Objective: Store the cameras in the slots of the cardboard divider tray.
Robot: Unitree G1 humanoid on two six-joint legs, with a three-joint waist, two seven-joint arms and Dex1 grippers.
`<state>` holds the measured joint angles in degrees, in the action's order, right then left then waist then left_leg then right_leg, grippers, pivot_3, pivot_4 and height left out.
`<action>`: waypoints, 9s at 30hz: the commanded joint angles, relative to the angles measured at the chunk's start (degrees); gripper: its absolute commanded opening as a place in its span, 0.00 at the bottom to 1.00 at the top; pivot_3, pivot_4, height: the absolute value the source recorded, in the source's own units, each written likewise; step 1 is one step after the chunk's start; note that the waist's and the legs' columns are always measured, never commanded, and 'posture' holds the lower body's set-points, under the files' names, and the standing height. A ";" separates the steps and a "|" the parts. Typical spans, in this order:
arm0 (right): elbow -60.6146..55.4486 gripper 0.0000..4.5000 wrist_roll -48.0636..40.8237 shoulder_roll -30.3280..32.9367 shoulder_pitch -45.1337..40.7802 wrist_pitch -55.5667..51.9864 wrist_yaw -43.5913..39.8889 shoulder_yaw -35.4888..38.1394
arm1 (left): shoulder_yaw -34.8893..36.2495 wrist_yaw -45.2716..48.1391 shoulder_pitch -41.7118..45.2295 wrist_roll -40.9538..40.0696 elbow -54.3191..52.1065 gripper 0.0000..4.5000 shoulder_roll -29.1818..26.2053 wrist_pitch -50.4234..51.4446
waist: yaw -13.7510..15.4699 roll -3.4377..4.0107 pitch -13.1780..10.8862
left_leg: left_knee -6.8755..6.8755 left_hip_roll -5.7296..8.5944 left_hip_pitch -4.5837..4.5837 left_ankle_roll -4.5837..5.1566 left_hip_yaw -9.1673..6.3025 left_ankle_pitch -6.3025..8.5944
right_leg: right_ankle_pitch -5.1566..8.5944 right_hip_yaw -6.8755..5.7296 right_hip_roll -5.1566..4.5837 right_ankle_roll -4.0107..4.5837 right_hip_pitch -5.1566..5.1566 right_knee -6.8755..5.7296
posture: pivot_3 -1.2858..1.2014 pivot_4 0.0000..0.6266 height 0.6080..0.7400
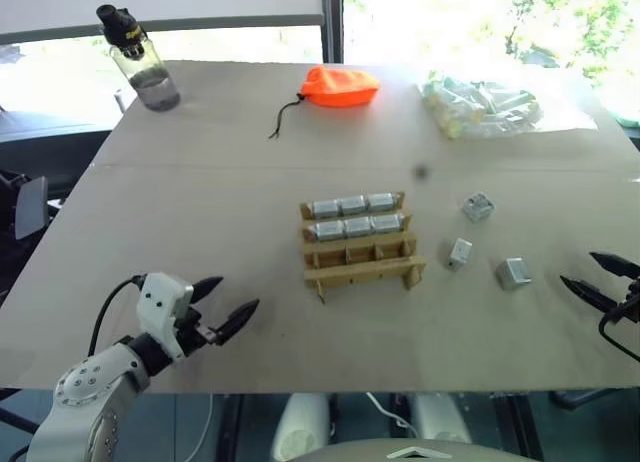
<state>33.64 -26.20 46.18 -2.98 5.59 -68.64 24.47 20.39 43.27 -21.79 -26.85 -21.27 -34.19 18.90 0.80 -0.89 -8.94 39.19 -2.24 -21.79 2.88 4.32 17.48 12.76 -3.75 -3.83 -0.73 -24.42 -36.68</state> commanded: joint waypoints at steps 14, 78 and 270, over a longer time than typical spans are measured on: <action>-6.75 0.99 -0.43 -0.99 1.62 0.02 0.44 0.74 | 1.80 1.99 0.14 1.01 6.41 1.00 1.13 -7.67 | 0.00 0.08 0.05 | 0.02 -0.02 0.04 -0.01 -0.02 0.00 | 0.00 -0.01 0.05 0.00 0.01 -0.07 | 0.52 0.24 0.89; -67.43 0.73 -8.34 -18.48 16.62 -50.69 49.98 -1.54 | -0.87 30.17 23.91 -19.97 -7.35 1.00 -20.85 5.81 | -0.03 0.13 0.09 | 0.09 0.00 0.01 -0.34 0.00 -0.18 | -0.03 -0.04 0.25 -0.13 -0.03 -0.12 | 0.52 0.24 0.89; -29.75 0.16 8.23 -15.26 -40.86 -16.79 -15.63 -45.13 | 7.70 27.75 12.40 -16.81 -8.17 1.00 -16.66 3.37 | -1.56 -0.04 -0.10 | 0.10 -0.02 -0.15 -0.46 -0.11 -0.26 | -0.08 -0.17 0.25 -0.10 -0.21 -0.16 | 0.52 0.24 0.89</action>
<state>1.94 -19.24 31.45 -41.33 -14.82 -81.60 -20.23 25.52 71.00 -8.50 -42.50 -27.08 -50.32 22.21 -0.76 -0.93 -9.04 39.29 -2.26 -21.94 2.42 4.23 17.22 12.68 -3.92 -3.58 -0.82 -24.64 -36.84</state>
